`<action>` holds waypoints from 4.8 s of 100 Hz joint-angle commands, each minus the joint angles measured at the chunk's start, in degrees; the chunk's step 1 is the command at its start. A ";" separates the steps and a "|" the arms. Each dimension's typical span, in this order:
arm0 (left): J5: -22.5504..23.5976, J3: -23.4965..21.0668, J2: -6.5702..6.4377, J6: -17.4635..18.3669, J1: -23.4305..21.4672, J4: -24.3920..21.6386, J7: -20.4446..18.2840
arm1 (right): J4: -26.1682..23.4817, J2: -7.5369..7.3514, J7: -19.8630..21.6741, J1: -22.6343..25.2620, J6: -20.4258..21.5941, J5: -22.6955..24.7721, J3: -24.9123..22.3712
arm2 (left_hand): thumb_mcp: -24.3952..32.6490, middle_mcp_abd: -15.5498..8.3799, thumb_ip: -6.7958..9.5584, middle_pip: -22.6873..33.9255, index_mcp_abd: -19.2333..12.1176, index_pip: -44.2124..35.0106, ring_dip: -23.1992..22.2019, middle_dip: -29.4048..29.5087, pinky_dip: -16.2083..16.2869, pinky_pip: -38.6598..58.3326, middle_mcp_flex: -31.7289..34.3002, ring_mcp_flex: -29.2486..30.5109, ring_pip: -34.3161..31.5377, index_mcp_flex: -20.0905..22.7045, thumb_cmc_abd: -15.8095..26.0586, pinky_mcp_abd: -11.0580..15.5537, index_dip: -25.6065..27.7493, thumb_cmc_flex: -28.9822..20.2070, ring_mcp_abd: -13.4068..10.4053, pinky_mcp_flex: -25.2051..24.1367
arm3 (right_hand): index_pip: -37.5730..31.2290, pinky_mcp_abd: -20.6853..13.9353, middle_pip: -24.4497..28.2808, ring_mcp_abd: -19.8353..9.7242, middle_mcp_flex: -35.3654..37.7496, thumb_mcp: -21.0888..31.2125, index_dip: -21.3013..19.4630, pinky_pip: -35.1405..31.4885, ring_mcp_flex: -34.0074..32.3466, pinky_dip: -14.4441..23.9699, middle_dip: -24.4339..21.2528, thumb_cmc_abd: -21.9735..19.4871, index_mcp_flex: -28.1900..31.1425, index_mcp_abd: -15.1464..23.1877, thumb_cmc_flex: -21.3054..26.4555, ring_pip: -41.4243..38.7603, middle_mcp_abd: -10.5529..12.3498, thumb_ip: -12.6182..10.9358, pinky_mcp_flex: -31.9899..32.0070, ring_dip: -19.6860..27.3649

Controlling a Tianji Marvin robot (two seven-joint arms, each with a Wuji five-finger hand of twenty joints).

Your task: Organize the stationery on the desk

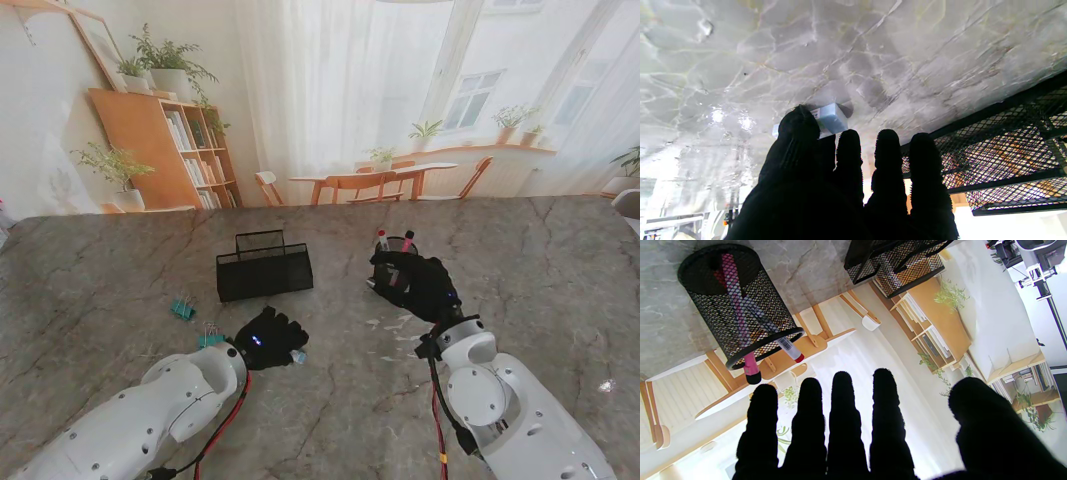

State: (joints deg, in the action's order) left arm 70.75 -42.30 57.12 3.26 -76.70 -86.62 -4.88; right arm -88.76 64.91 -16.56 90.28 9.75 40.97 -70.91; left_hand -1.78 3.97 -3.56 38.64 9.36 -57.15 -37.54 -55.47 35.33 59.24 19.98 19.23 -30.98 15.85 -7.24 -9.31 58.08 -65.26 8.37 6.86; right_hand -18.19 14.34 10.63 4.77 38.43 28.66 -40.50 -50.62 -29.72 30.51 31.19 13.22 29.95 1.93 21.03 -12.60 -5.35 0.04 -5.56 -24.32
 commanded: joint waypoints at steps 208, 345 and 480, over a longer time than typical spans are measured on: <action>-12.51 -2.58 1.23 11.91 -1.34 6.21 3.04 | 0.52 0.33 -0.32 0.70 -1.77 -0.18 -0.90 | 8.21 -1.26 0.90 -20.64 -10.80 7.32 -14.18 3.00 4.07 3.48 35.61 36.16 -1.93 22.36 -14.77 10.75 -35.96 -8.71 -6.88 34.96 | -1.15 0.47 0.96 -0.06 1.14 -2.54 -1.84 -2.02 -0.77 -0.28 1.11 -3.04 2.21 0.04 1.56 -0.91 -0.09 1.28 0.71 -0.96; -4.28 -18.42 1.41 18.84 -9.50 -3.70 10.18 | 1.05 0.51 -0.82 0.40 -1.76 -0.74 -0.58 | 35.91 -1.35 15.89 -4.89 -11.58 -15.30 -26.85 -5.97 17.14 8.28 27.73 30.41 -15.91 8.90 -19.23 11.75 -29.46 6.58 -9.00 28.86 | -1.40 0.42 1.02 0.01 1.43 -4.08 -1.78 -2.10 -0.75 -0.41 1.15 -4.91 2.77 0.07 2.20 -1.01 -0.29 1.21 0.83 -0.98; -6.39 -21.84 2.15 7.96 7.32 15.46 14.98 | 3.05 -0.28 2.58 -2.15 -1.90 0.51 2.16 | 31.14 -0.53 14.67 -6.89 -11.24 -14.88 -26.48 -6.37 16.76 7.39 26.49 31.23 -14.54 8.20 -17.74 12.93 -29.49 3.27 -9.37 30.24 | -1.51 0.28 0.99 -0.08 1.23 -4.42 -1.83 -2.15 -0.52 -0.45 1.16 -5.21 2.79 0.02 2.35 -1.11 -0.36 1.15 1.04 -0.96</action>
State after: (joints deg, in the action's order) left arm 65.13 -65.09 58.72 12.15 -70.58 -72.15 10.12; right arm -85.90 64.73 -14.73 88.05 7.95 41.52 -68.69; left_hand 28.40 5.43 4.61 31.12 -2.82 -70.92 -64.06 -61.03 50.91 65.84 46.90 50.67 -45.75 26.80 -25.29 -0.66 28.46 -56.36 1.67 36.47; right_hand -19.12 14.40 10.63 4.78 39.78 25.75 -41.14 -51.56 -29.75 30.51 31.79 9.53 32.72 1.90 23.26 -13.43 -5.48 0.04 -5.55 -24.68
